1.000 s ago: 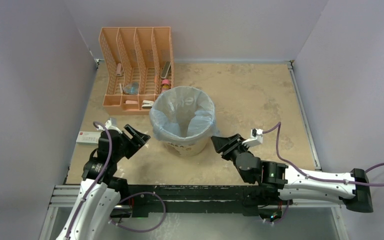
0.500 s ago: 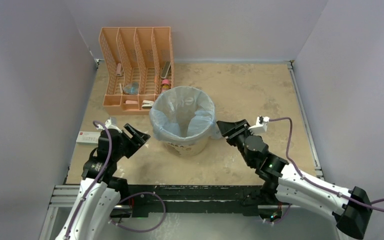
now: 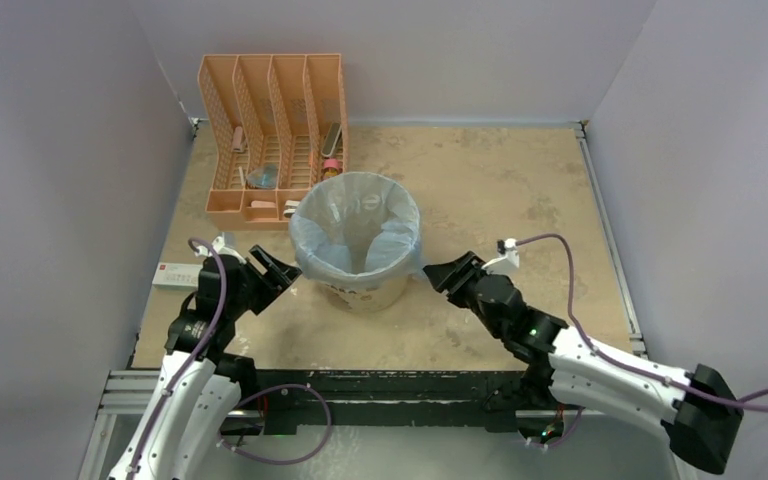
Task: Put the trash bags into the trash bin
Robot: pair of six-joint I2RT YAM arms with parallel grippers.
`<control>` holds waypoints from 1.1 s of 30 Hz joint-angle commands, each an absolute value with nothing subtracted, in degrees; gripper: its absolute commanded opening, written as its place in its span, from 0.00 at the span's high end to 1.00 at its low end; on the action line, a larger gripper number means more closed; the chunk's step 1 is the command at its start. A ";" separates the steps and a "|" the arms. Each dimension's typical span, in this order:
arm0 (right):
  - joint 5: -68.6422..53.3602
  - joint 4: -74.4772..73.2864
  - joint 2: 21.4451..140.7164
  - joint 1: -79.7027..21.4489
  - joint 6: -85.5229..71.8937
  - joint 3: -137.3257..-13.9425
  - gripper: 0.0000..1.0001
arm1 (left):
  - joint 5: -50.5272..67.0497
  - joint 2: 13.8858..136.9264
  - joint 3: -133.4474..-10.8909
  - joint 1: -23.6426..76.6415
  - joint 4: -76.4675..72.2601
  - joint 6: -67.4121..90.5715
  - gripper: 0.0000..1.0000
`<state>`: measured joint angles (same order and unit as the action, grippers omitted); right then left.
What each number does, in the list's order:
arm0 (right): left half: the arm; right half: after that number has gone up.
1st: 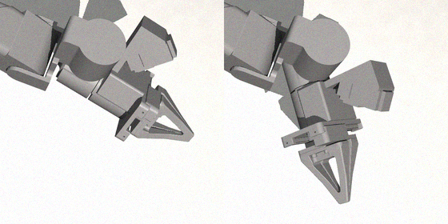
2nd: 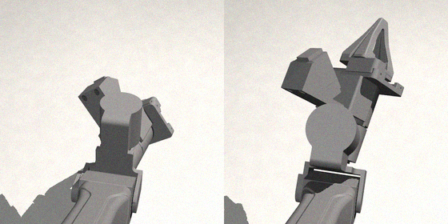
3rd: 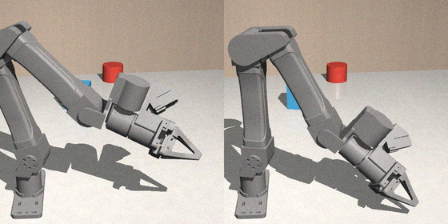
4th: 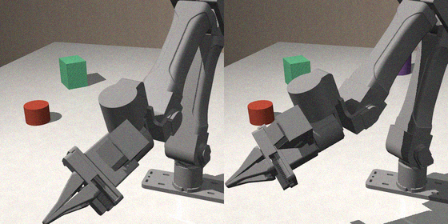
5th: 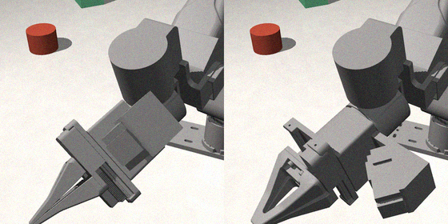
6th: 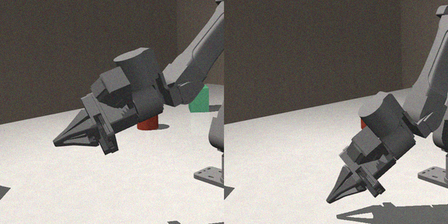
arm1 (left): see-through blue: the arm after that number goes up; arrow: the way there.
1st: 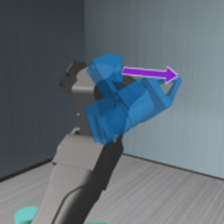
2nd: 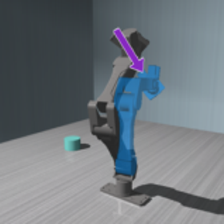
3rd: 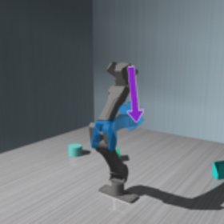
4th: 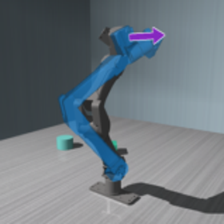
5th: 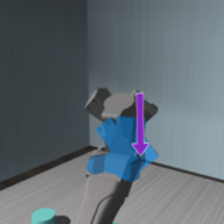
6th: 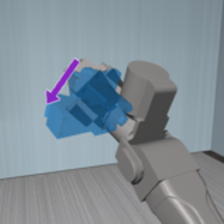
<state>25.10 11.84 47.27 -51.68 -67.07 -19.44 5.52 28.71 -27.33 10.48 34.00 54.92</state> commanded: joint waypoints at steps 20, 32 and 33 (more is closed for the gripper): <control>2.31 12.26 71.38 -29.39 -42.58 -44.11 0.30 | -2.47 55.04 -44.87 7.91 29.42 49.29 0.26; -6.79 11.90 72.58 -29.27 -39.09 -41.15 0.30 | 28.53 59.86 -38.55 7.91 14.59 39.04 0.30; -5.91 12.01 70.49 -29.30 -39.83 -39.44 0.30 | 30.80 59.28 -37.32 7.93 13.12 39.15 0.31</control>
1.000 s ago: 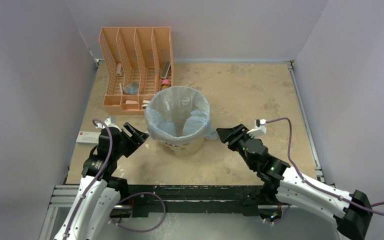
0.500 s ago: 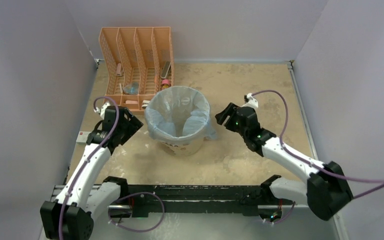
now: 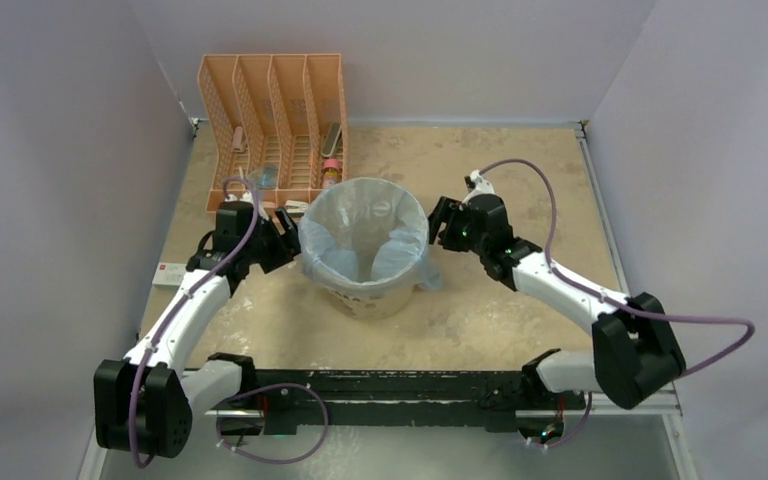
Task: Put the trash bags into the trash bin
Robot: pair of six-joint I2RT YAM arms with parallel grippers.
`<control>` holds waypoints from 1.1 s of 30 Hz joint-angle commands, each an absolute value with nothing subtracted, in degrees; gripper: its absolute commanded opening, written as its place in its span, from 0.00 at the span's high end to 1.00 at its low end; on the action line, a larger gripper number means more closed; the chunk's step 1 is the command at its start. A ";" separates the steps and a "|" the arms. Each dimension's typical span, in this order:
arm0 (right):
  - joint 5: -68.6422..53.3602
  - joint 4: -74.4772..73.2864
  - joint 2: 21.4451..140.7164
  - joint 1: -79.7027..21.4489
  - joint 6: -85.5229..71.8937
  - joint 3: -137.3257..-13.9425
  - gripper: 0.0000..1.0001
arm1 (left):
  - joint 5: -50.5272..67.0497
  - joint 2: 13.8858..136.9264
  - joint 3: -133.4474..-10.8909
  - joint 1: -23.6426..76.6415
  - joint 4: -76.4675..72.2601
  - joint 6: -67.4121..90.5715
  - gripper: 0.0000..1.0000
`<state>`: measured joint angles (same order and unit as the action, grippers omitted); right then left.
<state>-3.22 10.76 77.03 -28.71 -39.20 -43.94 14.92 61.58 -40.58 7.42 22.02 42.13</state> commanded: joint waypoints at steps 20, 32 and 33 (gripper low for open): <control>0.45 6.50 40.27 -29.10 -57.60 -16.94 0.25 | 19.01 47.78 -27.66 8.70 21.19 45.35 0.29; -7.29 17.71 55.20 -29.10 -52.62 -18.38 0.37 | 31.31 52.37 -21.69 8.70 9.41 43.28 0.36; -5.48 17.67 55.89 -29.09 -52.56 -19.02 0.38 | 31.00 52.60 -21.82 8.70 9.81 43.18 0.37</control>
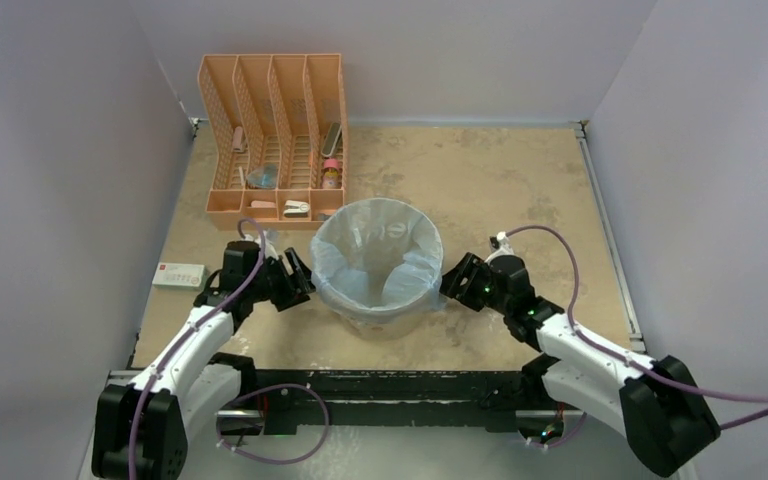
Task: Put the trash bags into the trash bin
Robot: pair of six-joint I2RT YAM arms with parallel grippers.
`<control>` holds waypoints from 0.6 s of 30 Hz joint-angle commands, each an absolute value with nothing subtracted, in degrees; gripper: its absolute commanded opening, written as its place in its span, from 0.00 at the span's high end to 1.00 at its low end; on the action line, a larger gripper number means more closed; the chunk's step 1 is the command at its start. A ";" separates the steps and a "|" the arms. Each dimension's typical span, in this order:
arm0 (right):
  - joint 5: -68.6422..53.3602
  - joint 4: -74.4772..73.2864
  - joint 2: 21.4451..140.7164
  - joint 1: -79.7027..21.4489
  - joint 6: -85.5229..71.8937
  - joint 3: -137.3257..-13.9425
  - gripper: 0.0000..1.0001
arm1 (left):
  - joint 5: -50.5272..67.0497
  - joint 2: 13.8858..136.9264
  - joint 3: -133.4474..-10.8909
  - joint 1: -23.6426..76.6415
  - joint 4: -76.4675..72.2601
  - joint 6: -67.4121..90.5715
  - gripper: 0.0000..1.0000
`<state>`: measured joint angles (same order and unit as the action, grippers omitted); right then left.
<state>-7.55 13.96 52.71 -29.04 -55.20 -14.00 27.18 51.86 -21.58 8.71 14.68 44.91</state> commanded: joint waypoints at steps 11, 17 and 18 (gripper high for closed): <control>5.86 16.21 48.53 -29.07 -53.97 -20.12 0.37 | 32.42 53.07 -19.68 8.81 10.12 43.83 0.58; 7.46 4.63 40.74 -29.03 -54.18 -20.70 0.28 | 31.58 51.22 -19.13 8.79 10.61 44.41 0.60; 6.14 2.67 39.56 -29.06 -54.24 -20.40 0.27 | 31.14 50.62 -19.30 8.79 11.19 44.59 0.60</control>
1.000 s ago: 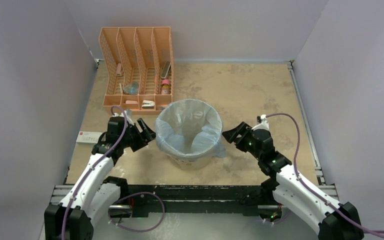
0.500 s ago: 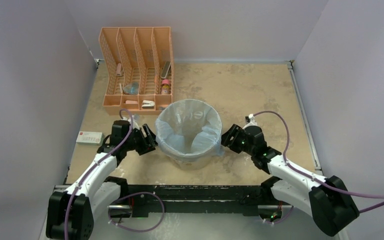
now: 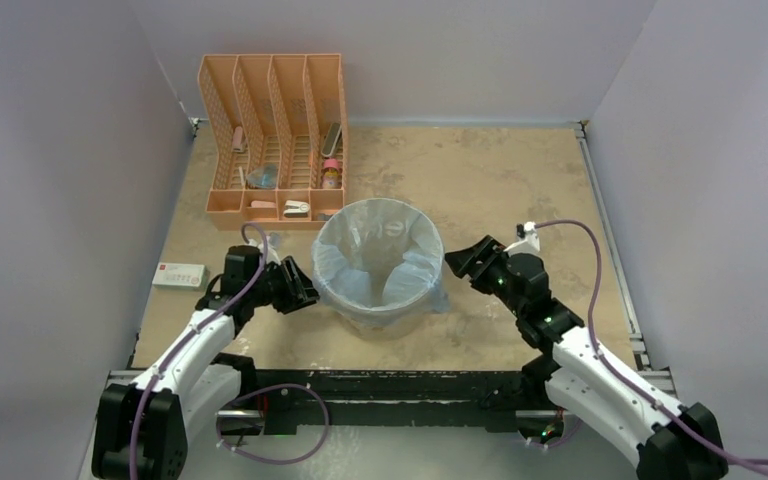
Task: Put the trash bags into the trash bin
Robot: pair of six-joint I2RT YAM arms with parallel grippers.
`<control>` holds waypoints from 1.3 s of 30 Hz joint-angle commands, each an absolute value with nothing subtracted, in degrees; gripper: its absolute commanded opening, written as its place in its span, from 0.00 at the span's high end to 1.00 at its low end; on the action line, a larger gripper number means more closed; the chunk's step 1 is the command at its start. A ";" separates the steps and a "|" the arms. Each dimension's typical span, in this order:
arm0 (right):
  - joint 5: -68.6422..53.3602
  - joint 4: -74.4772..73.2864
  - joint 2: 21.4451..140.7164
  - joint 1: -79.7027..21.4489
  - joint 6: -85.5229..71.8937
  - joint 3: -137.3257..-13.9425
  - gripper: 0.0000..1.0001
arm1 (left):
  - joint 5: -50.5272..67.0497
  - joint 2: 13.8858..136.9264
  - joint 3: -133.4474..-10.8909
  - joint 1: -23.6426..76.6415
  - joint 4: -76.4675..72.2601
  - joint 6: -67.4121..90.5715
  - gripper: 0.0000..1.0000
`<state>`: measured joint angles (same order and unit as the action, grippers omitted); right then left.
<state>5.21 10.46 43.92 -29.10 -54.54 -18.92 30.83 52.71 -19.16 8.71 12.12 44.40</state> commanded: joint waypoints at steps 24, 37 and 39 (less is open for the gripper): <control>-6.75 8.04 48.20 -29.05 -52.23 -19.05 0.32 | 27.70 45.54 -21.81 8.79 14.05 44.73 0.48; -1.23 19.80 60.92 -28.95 -51.75 -22.26 0.37 | 34.19 52.92 -17.12 8.79 5.73 44.35 0.68; -0.86 19.65 63.36 -28.99 -51.08 -23.37 0.38 | 33.94 52.32 -16.99 8.79 6.31 44.15 0.69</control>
